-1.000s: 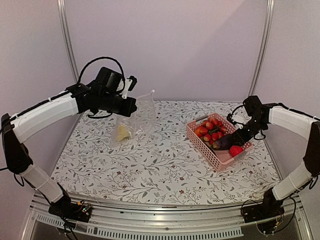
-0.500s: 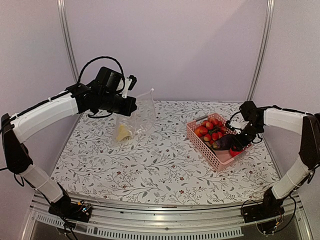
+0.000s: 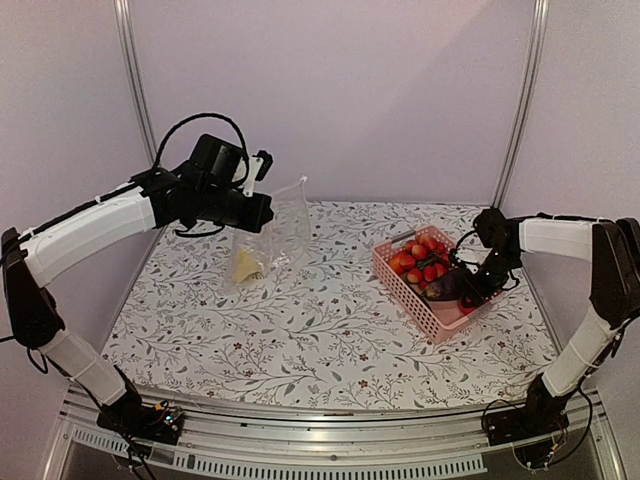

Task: Place the food in the zip-top bag and seal the zipper
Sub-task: Pick up the fake fruit from the bin.

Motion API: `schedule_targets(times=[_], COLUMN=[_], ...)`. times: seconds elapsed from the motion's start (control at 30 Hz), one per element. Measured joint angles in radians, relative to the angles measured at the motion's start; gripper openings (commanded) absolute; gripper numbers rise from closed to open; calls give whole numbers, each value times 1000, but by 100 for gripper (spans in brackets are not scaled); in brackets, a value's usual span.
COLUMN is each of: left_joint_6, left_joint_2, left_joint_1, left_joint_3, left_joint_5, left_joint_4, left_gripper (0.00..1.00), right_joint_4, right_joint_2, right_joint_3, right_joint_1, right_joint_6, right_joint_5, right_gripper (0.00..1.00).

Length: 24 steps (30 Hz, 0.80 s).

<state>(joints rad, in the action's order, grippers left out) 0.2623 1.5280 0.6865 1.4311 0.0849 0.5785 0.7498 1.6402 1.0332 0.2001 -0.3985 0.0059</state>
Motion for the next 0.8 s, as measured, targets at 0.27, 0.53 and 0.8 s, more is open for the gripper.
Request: schedule_targets(times=[0.27, 0.53, 0.8], left_joint_6=[0, 0, 4], left_joint_2=[-4, -4, -3], left_joint_1=[0, 0, 0], left_joint_3=[-8, -8, -7], left_joint_5=[0, 2, 0], left_joint_4=[-14, -18, -21], left_gripper=[0, 0, 0], right_joint_4=[11, 96, 119], right_joint_2=[2, -49, -156], right_joint_3=[10, 72, 220], right_joint_1=[0, 0, 0], right_joint_6=[6, 1, -4], right_joint_5=[-9, -95, -232], right_gripper=[35, 33, 31])
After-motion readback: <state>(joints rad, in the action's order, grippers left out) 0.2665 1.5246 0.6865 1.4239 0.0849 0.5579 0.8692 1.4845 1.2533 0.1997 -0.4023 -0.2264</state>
